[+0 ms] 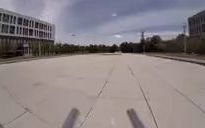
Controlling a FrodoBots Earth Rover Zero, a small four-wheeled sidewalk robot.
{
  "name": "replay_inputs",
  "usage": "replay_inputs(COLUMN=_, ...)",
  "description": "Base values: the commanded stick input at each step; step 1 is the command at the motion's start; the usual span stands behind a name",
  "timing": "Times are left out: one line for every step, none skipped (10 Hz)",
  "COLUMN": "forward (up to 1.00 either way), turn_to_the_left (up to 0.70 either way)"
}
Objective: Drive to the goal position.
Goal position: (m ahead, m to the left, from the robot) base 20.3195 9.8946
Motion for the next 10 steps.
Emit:
replay_inputs(forward=0.50, turn_to_the_left=0.00)
replay_inputs(forward=0.50, turn_to_the_left=0.00)
replay_inputs(forward=0.50, turn_to_the_left=0.00)
replay_inputs(forward=0.50, turn_to_the_left=0.00)
replay_inputs(forward=0.50, turn_to_the_left=0.00)
replay_inputs(forward=0.50, turn_to_the_left=0.00)
replay_inputs(forward=0.50, turn_to_the_left=0.00)
replay_inputs(forward=0.50, turn_to_the_left=0.00)
replay_inputs(forward=0.50, turn_to_the_left=0.00)
replay_inputs(forward=0.50, turn_to_the_left=0.00)
